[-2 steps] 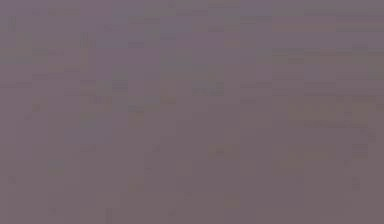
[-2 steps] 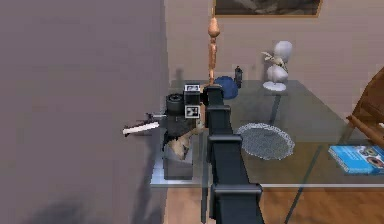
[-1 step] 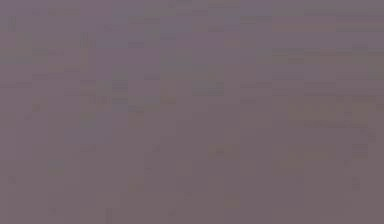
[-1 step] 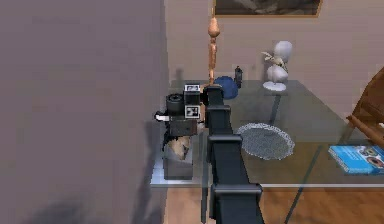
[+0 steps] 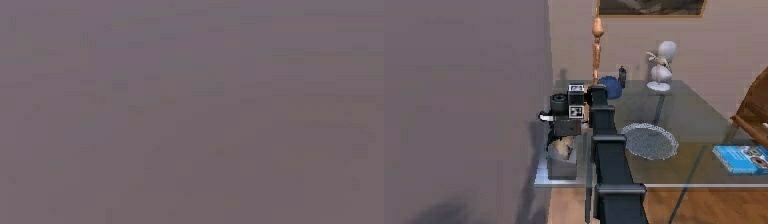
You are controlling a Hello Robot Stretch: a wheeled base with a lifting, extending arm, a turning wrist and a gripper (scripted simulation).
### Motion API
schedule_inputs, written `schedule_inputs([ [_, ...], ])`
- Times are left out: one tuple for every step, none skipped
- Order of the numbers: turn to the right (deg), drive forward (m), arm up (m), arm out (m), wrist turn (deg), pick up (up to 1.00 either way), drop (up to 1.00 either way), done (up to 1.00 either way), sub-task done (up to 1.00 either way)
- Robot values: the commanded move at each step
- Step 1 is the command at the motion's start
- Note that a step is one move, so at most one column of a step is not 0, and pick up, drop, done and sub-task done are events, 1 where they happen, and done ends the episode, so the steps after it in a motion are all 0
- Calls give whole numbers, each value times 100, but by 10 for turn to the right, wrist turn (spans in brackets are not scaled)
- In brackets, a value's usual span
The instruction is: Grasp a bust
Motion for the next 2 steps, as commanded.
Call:
schedule_inputs([
  [0,0,6,0,0,0,0,0,0],
  [0,0,0,0,0,0,0,100,0],
])
